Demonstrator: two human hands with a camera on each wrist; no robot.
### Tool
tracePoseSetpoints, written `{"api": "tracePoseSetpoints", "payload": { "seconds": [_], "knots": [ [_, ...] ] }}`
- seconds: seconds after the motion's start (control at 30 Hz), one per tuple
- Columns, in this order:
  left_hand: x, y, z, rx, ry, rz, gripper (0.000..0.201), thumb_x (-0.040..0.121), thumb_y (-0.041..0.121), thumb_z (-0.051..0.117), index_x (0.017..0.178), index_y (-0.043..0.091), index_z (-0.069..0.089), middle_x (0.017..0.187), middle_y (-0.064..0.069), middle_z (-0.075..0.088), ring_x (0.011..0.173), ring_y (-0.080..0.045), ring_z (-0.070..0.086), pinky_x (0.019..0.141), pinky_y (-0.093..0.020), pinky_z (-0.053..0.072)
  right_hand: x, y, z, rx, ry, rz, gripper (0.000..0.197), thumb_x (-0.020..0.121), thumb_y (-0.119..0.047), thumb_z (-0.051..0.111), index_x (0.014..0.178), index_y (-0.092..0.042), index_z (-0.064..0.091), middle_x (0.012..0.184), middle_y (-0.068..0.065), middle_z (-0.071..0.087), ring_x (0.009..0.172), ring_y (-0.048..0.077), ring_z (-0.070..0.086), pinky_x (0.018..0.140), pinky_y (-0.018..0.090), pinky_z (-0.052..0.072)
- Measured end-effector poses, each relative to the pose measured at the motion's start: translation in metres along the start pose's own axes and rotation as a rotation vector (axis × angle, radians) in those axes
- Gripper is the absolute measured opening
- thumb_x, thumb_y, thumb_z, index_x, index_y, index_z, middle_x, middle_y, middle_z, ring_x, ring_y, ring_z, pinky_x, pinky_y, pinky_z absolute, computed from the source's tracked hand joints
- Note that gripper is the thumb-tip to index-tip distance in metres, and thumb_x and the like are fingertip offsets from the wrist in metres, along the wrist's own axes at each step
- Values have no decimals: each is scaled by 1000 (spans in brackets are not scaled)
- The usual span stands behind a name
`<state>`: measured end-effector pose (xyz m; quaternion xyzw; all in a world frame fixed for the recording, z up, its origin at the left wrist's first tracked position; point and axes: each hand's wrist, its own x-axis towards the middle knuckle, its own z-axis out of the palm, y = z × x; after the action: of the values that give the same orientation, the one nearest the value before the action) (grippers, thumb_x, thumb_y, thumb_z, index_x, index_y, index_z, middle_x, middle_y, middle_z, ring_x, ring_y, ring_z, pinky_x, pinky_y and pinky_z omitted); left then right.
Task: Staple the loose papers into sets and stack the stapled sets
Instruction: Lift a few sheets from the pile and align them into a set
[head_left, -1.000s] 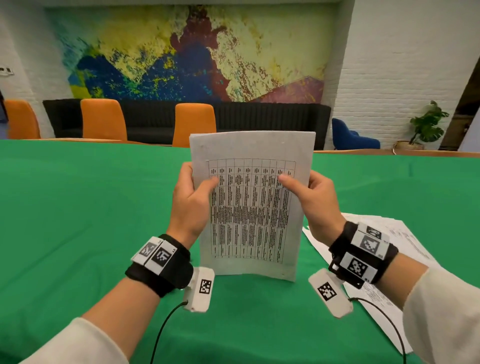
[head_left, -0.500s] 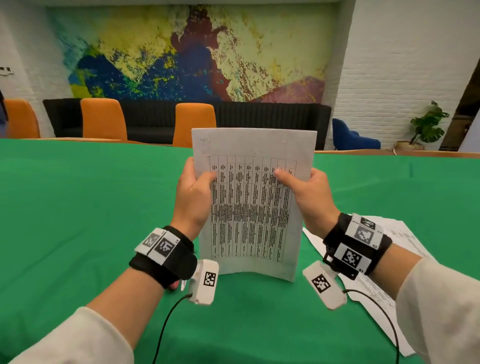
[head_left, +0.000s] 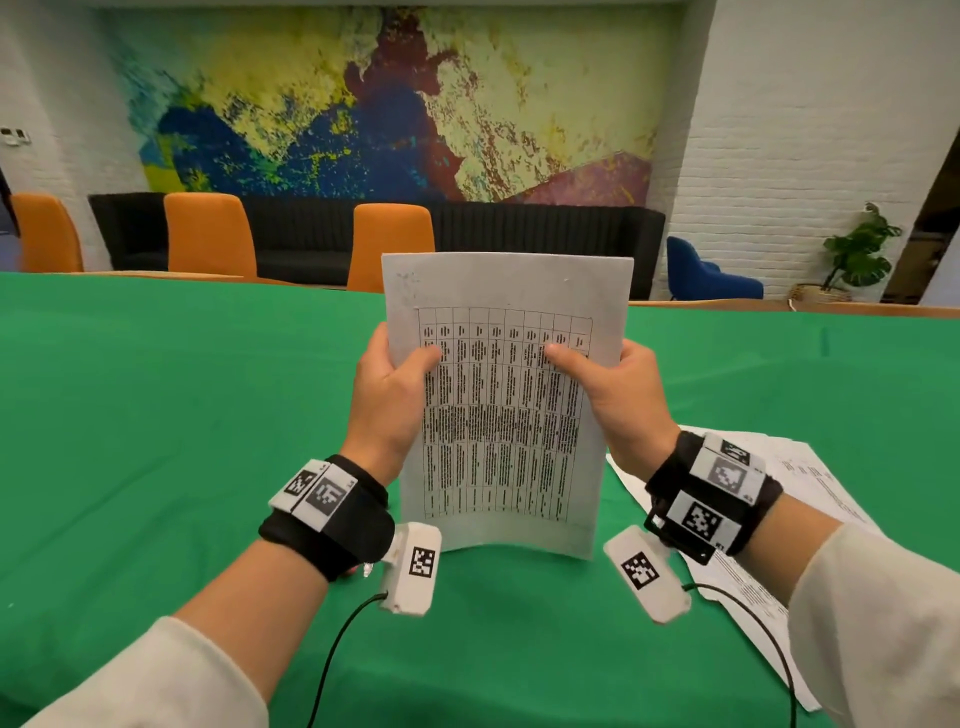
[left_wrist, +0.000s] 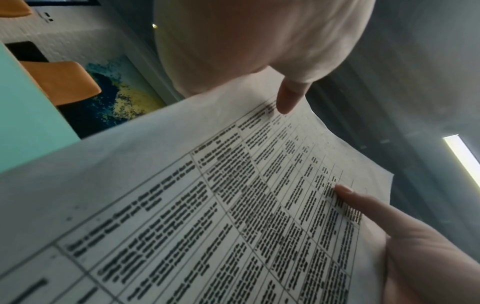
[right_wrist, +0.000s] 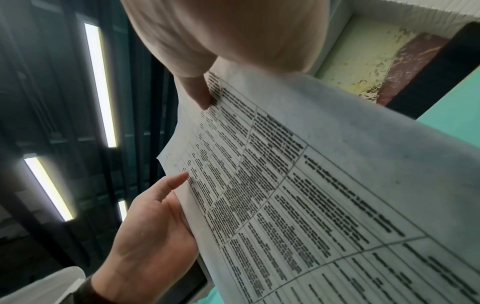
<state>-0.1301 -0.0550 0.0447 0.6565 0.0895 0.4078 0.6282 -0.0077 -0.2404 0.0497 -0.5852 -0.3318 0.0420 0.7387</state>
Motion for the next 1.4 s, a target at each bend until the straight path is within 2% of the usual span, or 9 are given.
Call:
{"api": "tracePoseSetpoints", "payload": {
  "seconds": [0.1, 0.2, 0.37, 0.5, 0.63, 0.87, 0.97, 1.2, 1.4],
  "knots": [
    [-5, -9, -3, 63, -46, -26, 30, 101, 17, 63, 131, 20, 63, 122, 6, 75, 113, -13, 72, 104, -49, 55, -5, 8, -2, -18, 10, 22, 16, 94, -10, 73, 109, -13, 74, 104, 7, 80, 97, 25, 78, 85, 44, 64],
    [-7, -10, -5, 97, -86, -16, 30, 103, 15, 62, 132, 19, 62, 122, 6, 75, 112, -13, 72, 101, -46, 56, -5, 10, -5, -21, 12, 32, 16, 93, -11, 73, 110, -14, 73, 105, 7, 80, 97, 25, 77, 85, 44, 63],
    [3, 6, -6, 56, -100, 17, 27, 104, 10, 59, 130, 10, 62, 118, 0, 77, 106, -16, 75, 84, -30, 61, 0, 1, -6, -27, 28, 7, 14, 93, -13, 74, 107, -15, 74, 102, 5, 80, 95, 24, 78, 83, 44, 63],
    [15, 19, -3, 0, -89, 40, 26, 103, 8, 55, 128, 4, 63, 113, -6, 77, 98, -18, 76, 74, -25, 60, 11, -16, -5, -16, 34, -35, 12, 93, -14, 74, 105, -16, 71, 99, 5, 80, 92, 23, 77, 77, 37, 64],
    [20, 26, 3, -56, -89, 26, 28, 105, 6, 46, 126, 3, 64, 105, -5, 79, 90, -16, 76, 71, -26, 59, 17, -22, 1, 2, 9, -24, 7, 97, -14, 69, 104, -16, 70, 97, 3, 79, 90, 21, 78, 73, 33, 63],
    [15, 18, 3, -85, -91, -31, 25, 106, 7, 46, 120, 7, 67, 105, -3, 80, 93, -16, 76, 71, -25, 60, 14, -16, 3, 8, -6, -8, 9, 99, -13, 66, 105, -17, 70, 93, -2, 80, 87, 16, 77, 68, 27, 61],
    [12, 13, 2, -91, -108, -61, 23, 107, 8, 46, 116, 10, 67, 103, 1, 80, 92, -14, 77, 70, -23, 60, 11, -12, 2, 23, -12, 15, 11, 99, -12, 65, 106, -17, 71, 95, -1, 81, 89, 17, 78, 70, 29, 62],
    [10, 11, 2, -70, -136, -79, 24, 107, 12, 51, 121, 6, 69, 109, -6, 79, 99, -23, 77, 74, -28, 61, 10, -11, -1, 12, -18, 31, 10, 99, -13, 67, 107, -17, 72, 98, 1, 81, 91, 18, 78, 71, 30, 63],
    [11, 12, 3, -73, -140, -68, 21, 106, 11, 54, 117, 8, 72, 108, -5, 80, 100, -23, 77, 76, -30, 62, 12, -10, -4, -2, -31, 23, 11, 98, -12, 67, 107, -17, 72, 99, 1, 81, 93, 19, 78, 73, 32, 63]
  ]
}}
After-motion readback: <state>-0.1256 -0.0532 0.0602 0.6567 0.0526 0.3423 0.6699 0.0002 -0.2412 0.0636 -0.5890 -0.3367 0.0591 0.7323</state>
